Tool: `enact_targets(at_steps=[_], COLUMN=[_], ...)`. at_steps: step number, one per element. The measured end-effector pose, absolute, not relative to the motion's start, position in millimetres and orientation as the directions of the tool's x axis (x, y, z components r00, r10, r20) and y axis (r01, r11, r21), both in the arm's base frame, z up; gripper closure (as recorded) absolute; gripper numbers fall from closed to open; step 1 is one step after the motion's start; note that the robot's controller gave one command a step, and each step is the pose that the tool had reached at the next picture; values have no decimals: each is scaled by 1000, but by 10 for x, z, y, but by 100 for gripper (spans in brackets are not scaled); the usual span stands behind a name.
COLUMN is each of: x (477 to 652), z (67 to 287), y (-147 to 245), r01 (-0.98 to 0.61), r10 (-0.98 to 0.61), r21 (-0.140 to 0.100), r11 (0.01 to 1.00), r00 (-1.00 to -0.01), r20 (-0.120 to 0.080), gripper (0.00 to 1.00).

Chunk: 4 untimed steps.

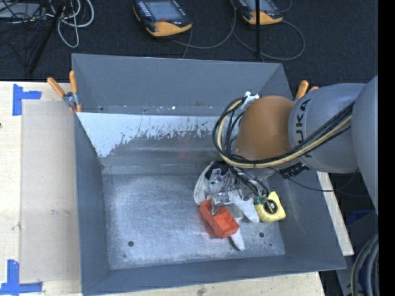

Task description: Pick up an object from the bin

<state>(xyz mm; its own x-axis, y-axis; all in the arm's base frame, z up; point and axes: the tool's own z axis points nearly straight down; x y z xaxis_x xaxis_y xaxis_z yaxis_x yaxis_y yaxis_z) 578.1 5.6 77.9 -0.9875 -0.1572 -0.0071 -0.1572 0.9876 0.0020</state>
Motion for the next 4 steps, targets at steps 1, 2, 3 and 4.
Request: enact_targets(at_steps=[1, 2, 3, 4], x=[5769, 5774, 5773, 5773], z=[1080, 1394, 2412, 2432], y=[59, 39, 56, 54], r01=[-155, -150, -223, -224], r10=[-155, -150, -223, -224], r21=[4, 3, 1, 1], r11=[988, 989, 975, 974], r00=[-988, -989, -975, -974], r20=[3, 2, 1, 1], gripper=[100, 100, 100, 100])
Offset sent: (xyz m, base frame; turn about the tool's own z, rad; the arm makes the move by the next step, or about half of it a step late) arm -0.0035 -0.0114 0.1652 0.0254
